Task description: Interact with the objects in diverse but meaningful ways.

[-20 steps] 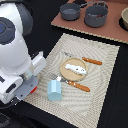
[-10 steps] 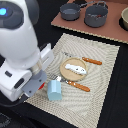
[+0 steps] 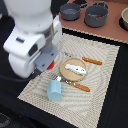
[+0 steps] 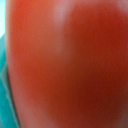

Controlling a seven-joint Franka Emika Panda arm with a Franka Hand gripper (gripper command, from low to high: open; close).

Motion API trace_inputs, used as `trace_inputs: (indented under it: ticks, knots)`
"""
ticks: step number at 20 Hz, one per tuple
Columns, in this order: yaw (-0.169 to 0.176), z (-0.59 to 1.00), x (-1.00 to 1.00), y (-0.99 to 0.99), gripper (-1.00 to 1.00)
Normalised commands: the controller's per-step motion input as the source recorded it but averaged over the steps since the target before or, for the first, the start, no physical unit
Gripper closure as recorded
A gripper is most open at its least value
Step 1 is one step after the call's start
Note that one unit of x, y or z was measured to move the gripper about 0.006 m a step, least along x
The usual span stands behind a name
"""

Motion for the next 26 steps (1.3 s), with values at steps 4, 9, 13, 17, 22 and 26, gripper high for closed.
trace_inputs:
  ticks: [4,9,13,17,22,26]
  knots:
    - [0.015,0.43,-0.02,0.67,1.00]
    - [0.030,0.42,-0.01,0.67,1.00]
    - [0.027,0.42,0.00,0.72,1.00]
    - [0.025,0.38,0.00,0.77,1.00]
    - [0.024,0.34,0.00,0.82,1.00]
    - [0.021,0.28,0.00,0.85,1.00]
